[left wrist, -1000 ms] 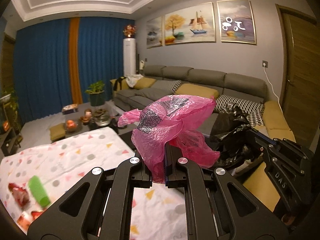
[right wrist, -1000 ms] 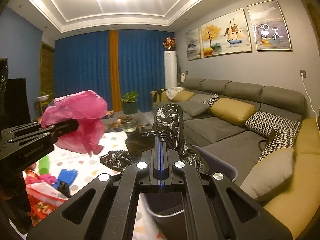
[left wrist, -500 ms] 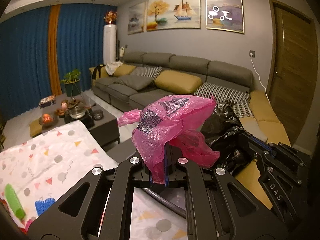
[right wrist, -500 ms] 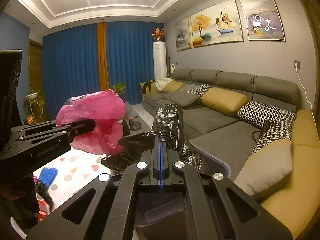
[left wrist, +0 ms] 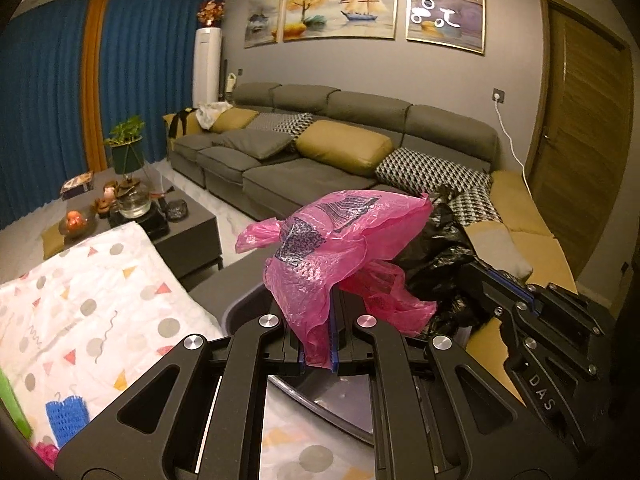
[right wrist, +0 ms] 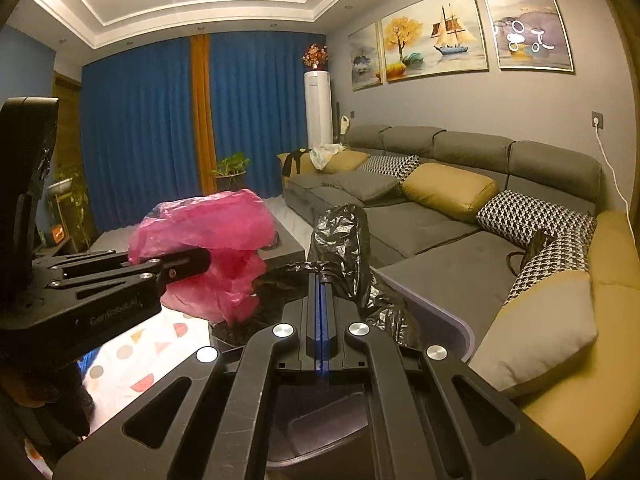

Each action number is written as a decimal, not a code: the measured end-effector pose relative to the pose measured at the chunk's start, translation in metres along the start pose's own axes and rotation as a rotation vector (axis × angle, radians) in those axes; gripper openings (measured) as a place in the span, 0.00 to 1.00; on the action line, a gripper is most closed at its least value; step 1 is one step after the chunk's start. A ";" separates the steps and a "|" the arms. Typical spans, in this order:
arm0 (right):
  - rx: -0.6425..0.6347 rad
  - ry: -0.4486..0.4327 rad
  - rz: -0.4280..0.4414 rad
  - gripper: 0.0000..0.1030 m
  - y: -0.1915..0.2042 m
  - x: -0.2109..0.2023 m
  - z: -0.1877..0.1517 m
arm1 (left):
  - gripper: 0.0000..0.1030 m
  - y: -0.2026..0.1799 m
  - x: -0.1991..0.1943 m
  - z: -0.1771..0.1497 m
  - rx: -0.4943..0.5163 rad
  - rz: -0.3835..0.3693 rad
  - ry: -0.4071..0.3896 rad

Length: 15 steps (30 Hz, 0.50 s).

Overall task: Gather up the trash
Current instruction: 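Open both grippers to drop the bags into the grey bin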

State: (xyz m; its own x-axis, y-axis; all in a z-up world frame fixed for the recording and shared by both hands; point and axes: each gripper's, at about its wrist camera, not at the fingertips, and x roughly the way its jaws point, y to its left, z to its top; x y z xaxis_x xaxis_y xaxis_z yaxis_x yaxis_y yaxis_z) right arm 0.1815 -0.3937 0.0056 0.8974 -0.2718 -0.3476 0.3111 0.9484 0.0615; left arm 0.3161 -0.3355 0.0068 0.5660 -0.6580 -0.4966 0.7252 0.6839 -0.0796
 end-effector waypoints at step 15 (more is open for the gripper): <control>0.032 0.015 -0.025 0.38 -0.007 0.008 -0.004 | 0.74 0.011 0.001 -0.007 -0.028 -0.010 0.008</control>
State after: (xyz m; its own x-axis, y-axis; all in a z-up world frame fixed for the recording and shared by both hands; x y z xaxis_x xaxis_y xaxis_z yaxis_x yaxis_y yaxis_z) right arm 0.1846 -0.4020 -0.0015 0.8844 -0.2930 -0.3633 0.3436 0.9355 0.0819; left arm 0.3219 -0.3263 -0.0002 0.5559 -0.6622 -0.5025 0.7194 0.6861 -0.1083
